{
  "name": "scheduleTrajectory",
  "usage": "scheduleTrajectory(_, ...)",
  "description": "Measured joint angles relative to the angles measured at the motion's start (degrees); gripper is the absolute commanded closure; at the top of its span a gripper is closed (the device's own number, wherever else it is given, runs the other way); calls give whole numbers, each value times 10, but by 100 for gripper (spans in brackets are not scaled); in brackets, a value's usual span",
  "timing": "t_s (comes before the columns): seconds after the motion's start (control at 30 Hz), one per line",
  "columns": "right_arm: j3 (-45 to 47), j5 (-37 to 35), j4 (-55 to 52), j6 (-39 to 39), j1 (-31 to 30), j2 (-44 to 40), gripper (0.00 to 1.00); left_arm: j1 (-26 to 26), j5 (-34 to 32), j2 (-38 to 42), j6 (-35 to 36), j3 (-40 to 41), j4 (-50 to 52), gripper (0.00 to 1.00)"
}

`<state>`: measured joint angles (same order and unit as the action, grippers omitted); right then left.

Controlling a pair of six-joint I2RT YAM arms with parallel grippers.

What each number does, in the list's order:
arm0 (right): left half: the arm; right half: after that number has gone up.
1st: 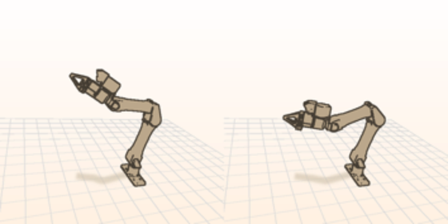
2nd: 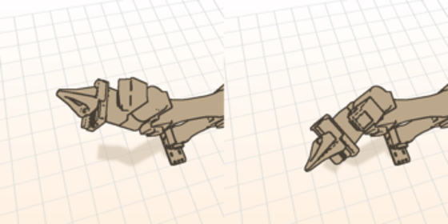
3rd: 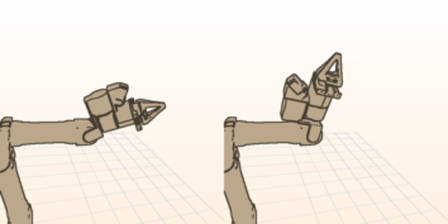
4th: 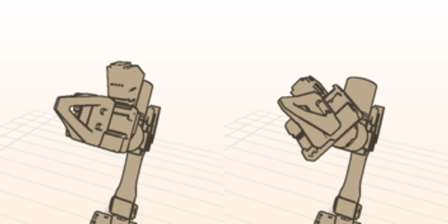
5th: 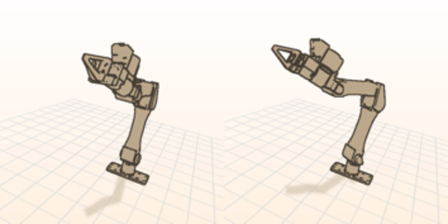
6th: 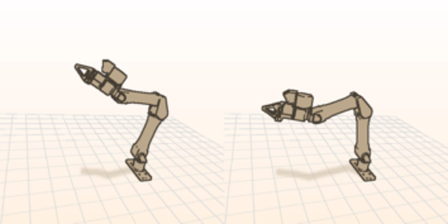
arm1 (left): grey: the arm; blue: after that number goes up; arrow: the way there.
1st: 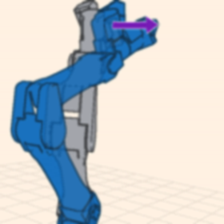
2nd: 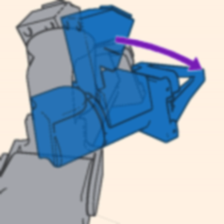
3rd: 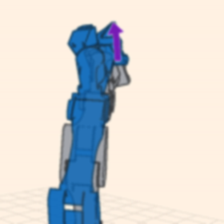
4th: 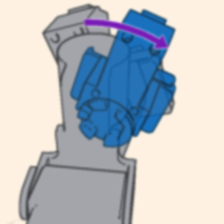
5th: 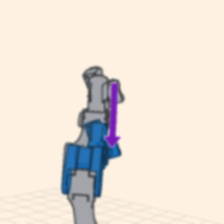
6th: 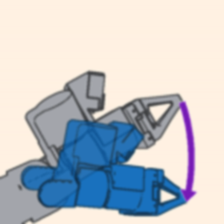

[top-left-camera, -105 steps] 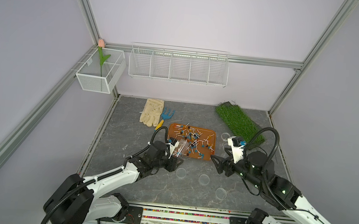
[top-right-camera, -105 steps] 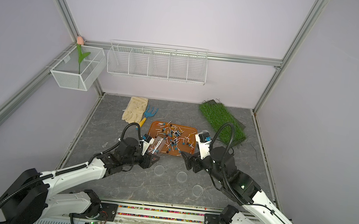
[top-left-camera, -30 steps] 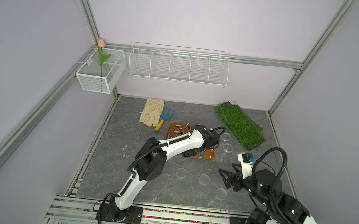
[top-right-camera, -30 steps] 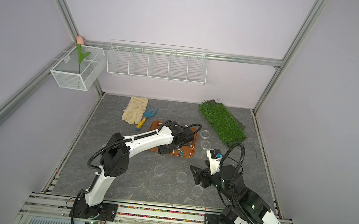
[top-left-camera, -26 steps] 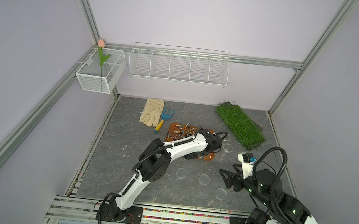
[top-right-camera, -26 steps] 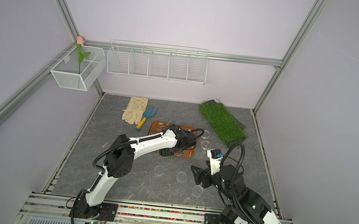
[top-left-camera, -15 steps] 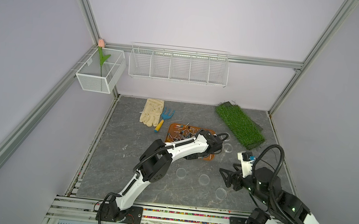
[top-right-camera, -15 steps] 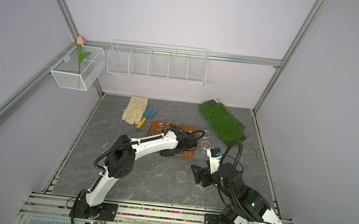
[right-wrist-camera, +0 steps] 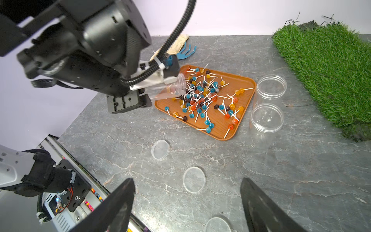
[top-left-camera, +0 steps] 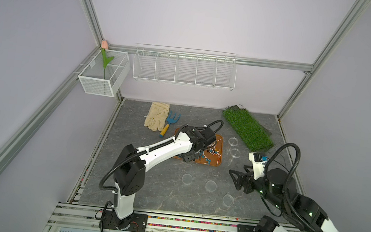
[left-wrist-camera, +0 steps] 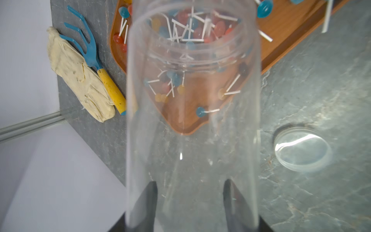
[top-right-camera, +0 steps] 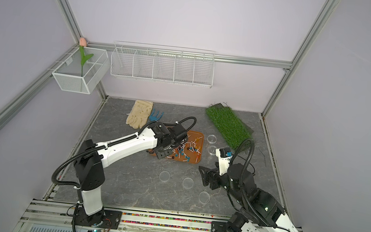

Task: Pour the candies out of the jar
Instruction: 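Pour the candies out of the jar onto the tray, then place the jar at the center of the board.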

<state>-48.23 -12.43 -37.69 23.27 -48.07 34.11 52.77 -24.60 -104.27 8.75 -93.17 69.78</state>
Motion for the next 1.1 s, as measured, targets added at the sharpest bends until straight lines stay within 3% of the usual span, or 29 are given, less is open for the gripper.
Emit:
scheduleTrajectory(0.37,-189,-16,-32,-50,2,158,21,2,97,244,-40,156,-154,59)
scheduleTrajectory(0.6,-312,46,-35,-94,43,250,26,2,125,418,-56,307,-300,58)
scheduleTrajectory(0.87,-461,257,-71,-149,119,360,28,2,148,547,-40,404,-419,58)
scheduleTrajectory(1.1,-491,392,-130,-199,121,450,48,7,172,552,-9,420,-448,59)
